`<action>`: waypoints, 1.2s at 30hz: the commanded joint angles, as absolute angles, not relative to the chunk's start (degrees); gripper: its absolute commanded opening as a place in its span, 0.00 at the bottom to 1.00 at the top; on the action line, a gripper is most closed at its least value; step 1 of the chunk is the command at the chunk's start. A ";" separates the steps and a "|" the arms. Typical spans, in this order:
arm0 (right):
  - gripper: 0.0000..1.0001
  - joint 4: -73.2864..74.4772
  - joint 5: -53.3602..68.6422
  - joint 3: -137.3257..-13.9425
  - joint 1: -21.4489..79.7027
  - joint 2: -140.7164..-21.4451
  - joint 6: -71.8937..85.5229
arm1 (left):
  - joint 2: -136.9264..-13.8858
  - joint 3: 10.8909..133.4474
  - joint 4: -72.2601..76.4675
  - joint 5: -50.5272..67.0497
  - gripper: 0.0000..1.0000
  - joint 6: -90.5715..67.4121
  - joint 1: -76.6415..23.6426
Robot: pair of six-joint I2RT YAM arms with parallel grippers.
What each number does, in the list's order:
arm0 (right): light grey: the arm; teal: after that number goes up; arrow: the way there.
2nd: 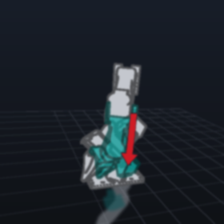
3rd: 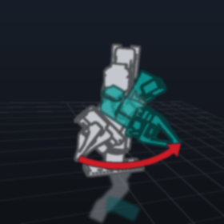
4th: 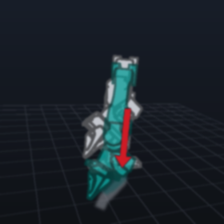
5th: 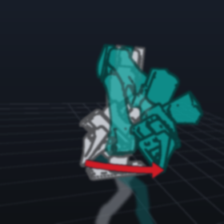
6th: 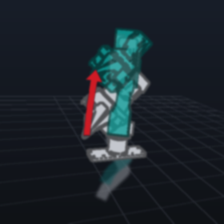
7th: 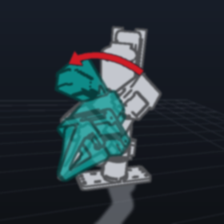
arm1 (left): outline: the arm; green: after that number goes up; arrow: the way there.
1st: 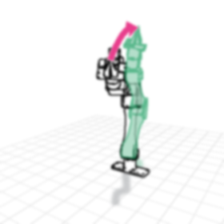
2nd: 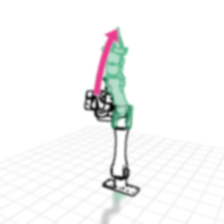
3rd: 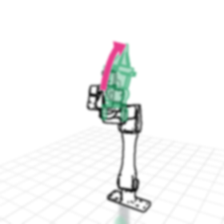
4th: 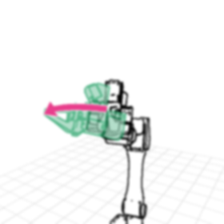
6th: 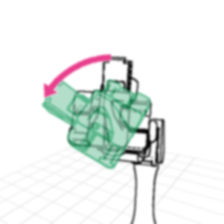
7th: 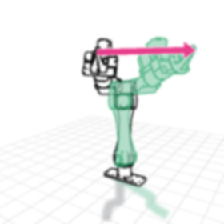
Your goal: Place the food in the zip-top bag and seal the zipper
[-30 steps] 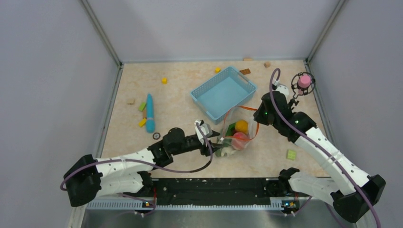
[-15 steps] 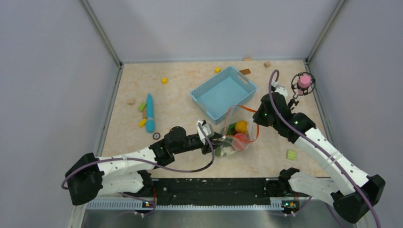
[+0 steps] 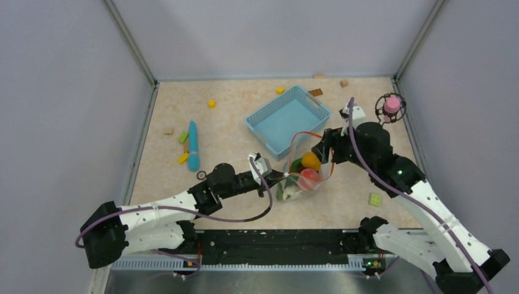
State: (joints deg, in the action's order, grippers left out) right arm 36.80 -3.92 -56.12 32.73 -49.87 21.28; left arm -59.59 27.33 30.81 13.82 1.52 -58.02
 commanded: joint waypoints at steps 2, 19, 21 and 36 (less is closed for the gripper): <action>0.80 14.32 26.87 -53.86 32.09 -41.53 2.10 | -56.24 27.94 32.12 14.08 0.00 0.17 -58.15; 0.83 37.93 38.95 -68.10 49.26 -63.10 -45.33 | -52.03 29.70 21.79 10.18 0.00 0.18 -58.12; 0.79 38.42 37.93 -68.65 50.12 -64.36 -45.60 | -51.99 29.71 21.80 9.43 0.00 0.12 -58.11; 0.36 37.52 37.18 -68.36 50.29 -66.15 -44.32 | -50.70 29.27 21.20 8.01 0.00 0.17 -58.16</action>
State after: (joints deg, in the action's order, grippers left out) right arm 38.41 36.93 -65.06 49.89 -65.80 -43.97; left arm -52.21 28.77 18.33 8.49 0.38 -58.02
